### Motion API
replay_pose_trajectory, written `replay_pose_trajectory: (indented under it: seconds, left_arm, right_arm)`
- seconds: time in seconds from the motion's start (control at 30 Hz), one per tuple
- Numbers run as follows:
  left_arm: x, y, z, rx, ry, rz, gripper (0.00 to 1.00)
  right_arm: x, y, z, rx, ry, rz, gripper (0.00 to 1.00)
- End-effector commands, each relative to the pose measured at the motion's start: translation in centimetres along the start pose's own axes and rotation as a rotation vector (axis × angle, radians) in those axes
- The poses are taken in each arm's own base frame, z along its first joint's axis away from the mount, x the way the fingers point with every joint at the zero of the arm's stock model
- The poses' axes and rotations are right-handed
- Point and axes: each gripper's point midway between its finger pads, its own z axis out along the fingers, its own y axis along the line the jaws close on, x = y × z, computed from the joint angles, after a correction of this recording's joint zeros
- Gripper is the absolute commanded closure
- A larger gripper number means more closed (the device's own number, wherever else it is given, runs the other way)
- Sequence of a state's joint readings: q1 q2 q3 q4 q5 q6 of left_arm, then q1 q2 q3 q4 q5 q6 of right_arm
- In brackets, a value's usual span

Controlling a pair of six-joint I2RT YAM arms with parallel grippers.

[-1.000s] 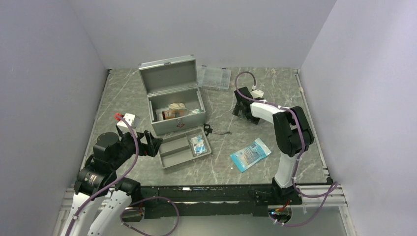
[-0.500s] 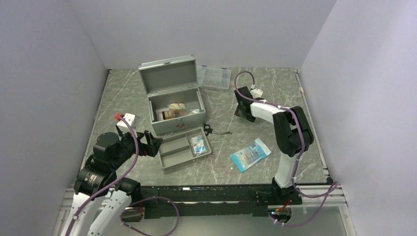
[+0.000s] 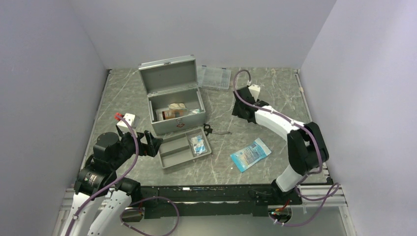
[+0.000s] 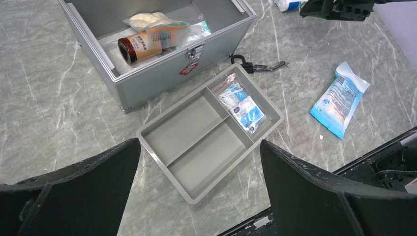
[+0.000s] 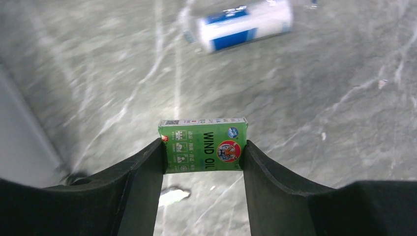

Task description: Organize the medicine kit

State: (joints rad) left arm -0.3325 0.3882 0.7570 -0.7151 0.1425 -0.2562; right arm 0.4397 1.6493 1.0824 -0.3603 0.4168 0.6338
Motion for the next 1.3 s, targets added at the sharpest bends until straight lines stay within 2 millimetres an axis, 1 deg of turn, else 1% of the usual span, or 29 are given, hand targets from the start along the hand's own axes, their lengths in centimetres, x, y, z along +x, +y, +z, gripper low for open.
replay_pose_trajectory:
  seconds: [0.0,0.07,0.13,0.17,0.2,0.27,0.33,0.53,0.67,0.8,0.87,0.9,1.03,1.17,1.27]
  left_arm:
    - [-1.0,-0.2,0.1,0.009,-0.033,0.001,0.01]
    - [-1.0,-0.2,0.1,0.009,-0.032,0.001,0.01]
    - [-1.0,-0.2,0.1,0.007,-0.032,0.001,0.01]
    - [-1.0,-0.1,0.1,0.004,-0.033,0.0,0.01]
    - [-1.0,-0.1,0.1,0.0,-0.035,0.001,0.01]
    - [-1.1,0.0,0.0,-0.004,-0.04,-0.001,0.01]
    - [-1.1,0.0,-0.2,-0.006,-0.047,-0.001,0.01]
    - [-1.3,0.4,-0.4,-0.028,-0.063,-0.007,0.01]
    - [-1.6,0.9,-0.9,-0.061,-0.084,-0.016,0.01]
    - [-2.0,2.0,-1.7,-0.134,-0.126,-0.042,0.01]
    - [-2.2,2.7,-2.3,-0.174,-0.155,-0.053,0.01]
    - [-2.4,2.9,-2.6,-0.186,-0.167,-0.059,0.01]
    - [-2.7,3.3,-3.5,-0.211,-0.213,-0.072,0.01]
    - [-2.9,3.2,-3.8,-0.208,-0.232,-0.071,0.01]
    - [-2.8,3.2,-3.9,-0.205,-0.233,-0.069,0.01]
  right_arm:
    - [-0.1,2.1,-4.5,-0.058,-0.07,-0.136,0.52]
    - [0.7,3.1,-6.2,-0.084,-0.082,-0.177,0.51]
    - [2.1,4.5,-7.9,-0.139,-0.073,-0.197,0.51]
    - [2.6,4.8,-8.3,-0.155,-0.064,-0.2,0.51]
    - [3.2,5.6,-9.4,-0.186,-0.066,-0.213,0.51]
    - [4.1,6.5,-10.7,-0.223,-0.072,-0.229,0.51]
    - [4.9,7.4,-11.8,-0.255,-0.071,-0.244,0.51]
    - [8.0,10.8,-14.8,-0.363,-0.048,-0.301,0.51]
    - [10.2,13.6,-16.9,-0.407,-0.058,-0.346,0.51]
    - [12.8,16.9,-19.0,-0.473,-0.045,-0.383,0.51]
    - [14.0,18.4,-19.6,-0.497,-0.033,-0.399,0.51]
    - [14.9,19.1,-19.5,-0.502,-0.02,-0.415,0.51]
    - [17.2,21.6,-19.9,-0.536,0.01,-0.44,0.51]
    - [19.0,23.3,-19.5,-0.55,0.038,-0.459,0.51]
    - [20.3,24.1,-19.1,-0.56,0.063,-0.47,0.51]
